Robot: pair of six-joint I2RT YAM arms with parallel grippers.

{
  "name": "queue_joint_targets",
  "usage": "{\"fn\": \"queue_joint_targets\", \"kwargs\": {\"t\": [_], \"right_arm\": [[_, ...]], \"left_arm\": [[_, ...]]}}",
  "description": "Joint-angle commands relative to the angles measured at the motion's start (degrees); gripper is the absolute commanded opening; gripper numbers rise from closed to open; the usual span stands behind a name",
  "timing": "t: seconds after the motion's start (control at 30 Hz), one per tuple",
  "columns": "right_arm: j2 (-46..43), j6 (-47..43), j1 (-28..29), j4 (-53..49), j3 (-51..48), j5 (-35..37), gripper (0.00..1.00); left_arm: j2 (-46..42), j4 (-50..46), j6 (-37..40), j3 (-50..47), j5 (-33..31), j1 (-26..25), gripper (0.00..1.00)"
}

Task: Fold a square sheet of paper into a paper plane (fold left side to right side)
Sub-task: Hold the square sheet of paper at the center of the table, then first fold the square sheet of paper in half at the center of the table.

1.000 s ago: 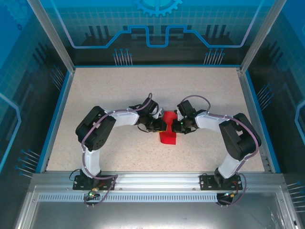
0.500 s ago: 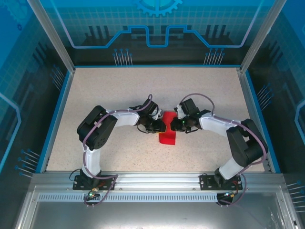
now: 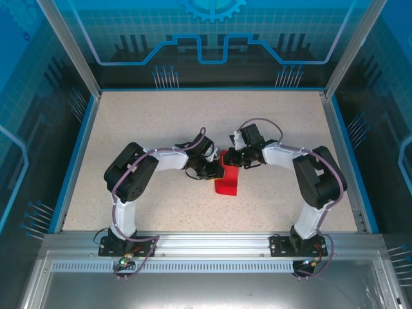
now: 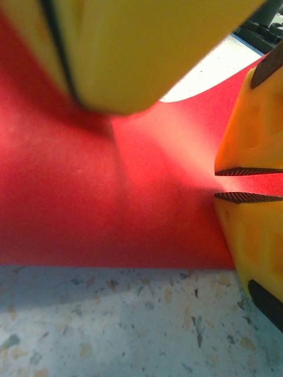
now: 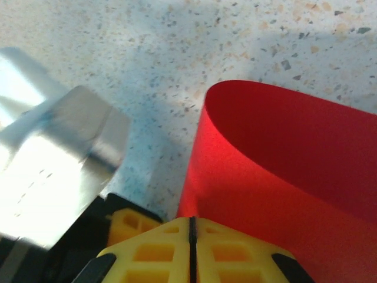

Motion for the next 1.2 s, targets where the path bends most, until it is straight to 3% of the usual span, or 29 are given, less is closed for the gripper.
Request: {"fn": "queue_joint_targets", "kwargs": {"t": [0.0, 0.27, 0.8, 1.03, 1.17], "right_arm": [[3.6, 0.3, 0.1, -3.1, 2.6, 1.5, 0.09], [7.4, 1.1, -0.1, -9.1, 3.6, 6.2, 0.08], [8.2, 1.2, -0.2, -9.5, 3.2, 6.2, 0.08], [8.0, 0.7, 0.1, -9.1, 3.2, 5.6, 0.08], [7.5, 0.7, 0.3, -9.3, 3.3, 5.7, 0.08]], "left_arm": [[-0.8, -4.2, 0.5, -1.7, -2.6, -0.3, 0.20], [-5.0, -3.4, 2.8, -5.9, -1.1, -0.8, 0.19], [-14.1, -2.5, 4.3, -16.7, 3.0, -3.8, 0.19], [-19.2, -2.4, 3.3, -14.0, 5.1, -2.6, 0.20], [-16.9, -3.8, 4.3, -9.7, 5.3, -2.2, 0.20]]}}
